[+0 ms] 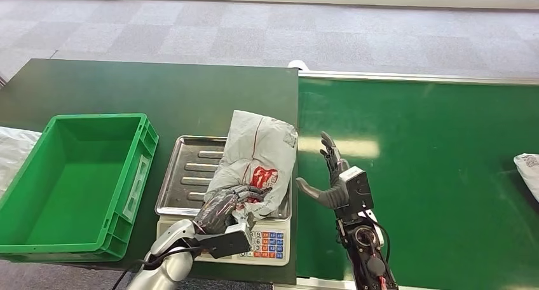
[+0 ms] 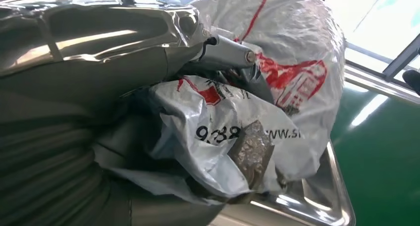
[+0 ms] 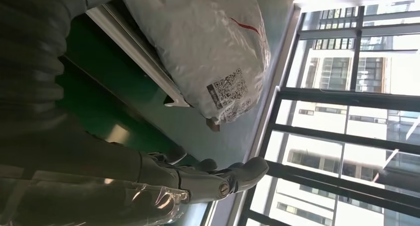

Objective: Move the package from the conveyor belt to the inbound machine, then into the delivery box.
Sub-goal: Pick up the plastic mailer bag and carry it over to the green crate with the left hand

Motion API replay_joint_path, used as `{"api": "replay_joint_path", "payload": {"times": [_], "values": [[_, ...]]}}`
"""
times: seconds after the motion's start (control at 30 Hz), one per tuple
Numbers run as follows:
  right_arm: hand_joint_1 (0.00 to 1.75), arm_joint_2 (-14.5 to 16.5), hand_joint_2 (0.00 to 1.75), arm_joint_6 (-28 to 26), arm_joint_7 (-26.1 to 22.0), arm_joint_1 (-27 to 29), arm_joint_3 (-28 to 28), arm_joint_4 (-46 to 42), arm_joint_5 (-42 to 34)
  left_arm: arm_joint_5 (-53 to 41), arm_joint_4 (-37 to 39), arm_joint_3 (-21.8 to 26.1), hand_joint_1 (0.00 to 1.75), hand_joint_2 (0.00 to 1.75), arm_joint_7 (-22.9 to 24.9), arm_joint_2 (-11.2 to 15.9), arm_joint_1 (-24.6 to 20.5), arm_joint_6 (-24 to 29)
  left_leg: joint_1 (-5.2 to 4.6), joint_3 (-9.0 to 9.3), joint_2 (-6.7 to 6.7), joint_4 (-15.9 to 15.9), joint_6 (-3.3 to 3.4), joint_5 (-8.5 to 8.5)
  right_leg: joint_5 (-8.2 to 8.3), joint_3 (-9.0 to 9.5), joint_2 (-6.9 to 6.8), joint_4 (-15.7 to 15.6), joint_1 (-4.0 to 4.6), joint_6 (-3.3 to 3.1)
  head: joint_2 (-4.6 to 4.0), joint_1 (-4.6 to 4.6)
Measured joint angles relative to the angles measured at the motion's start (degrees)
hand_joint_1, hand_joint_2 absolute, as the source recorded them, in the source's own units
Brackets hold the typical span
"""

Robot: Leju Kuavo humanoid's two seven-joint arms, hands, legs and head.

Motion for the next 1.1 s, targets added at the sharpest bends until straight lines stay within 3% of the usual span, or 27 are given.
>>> {"api": "replay_joint_path", "payload": {"times": [0.53,0.87,1.03,1.1], "values": [[0.00,0.03,1.75,0.14,0.04,0.52,-0.63,-0.38,-0.14,1.37,0.45,0.14,1.75,1.75,-1.07,-0.23,-0.66,1.38,0.00,-0.22,0.01,0.00,-0.02,-0.05,-0.02,-0.23,0.01,0.00,0.00,0.01,0.00,-0.01],[0.00,0.33,1.75,0.67,-0.14,1.32,-1.90,-1.73,-1.88,8.26,-1.09,1.72,1.75,1.75,-6.82,-1.20,1.93,17.26,0.00,-0.68,0.04,0.02,-0.01,-0.01,0.00,-0.71,0.04,0.01,0.00,0.01,0.00,-0.01],[0.00,0.66,1.75,0.58,-0.88,0.87,-2.06,-1.54,-3.49,19.72,-5.29,2.85,1.75,1.75,-14.89,-2.09,2.55,34.96,0.00,-0.83,0.04,0.02,-0.01,-0.01,0.00,-0.85,0.04,0.03,0.00,0.01,0.00,-0.01],[0.00,0.92,1.75,0.27,-1.08,0.80,-1.98,-1.48,-3.97,21.50,-7.54,3.77,1.75,0.87,-15.33,-2.38,2.70,39.56,0.01,-0.85,0.03,0.02,-0.01,-0.01,0.00,-0.88,0.04,0.03,0.01,0.01,0.00,-0.01]]}}
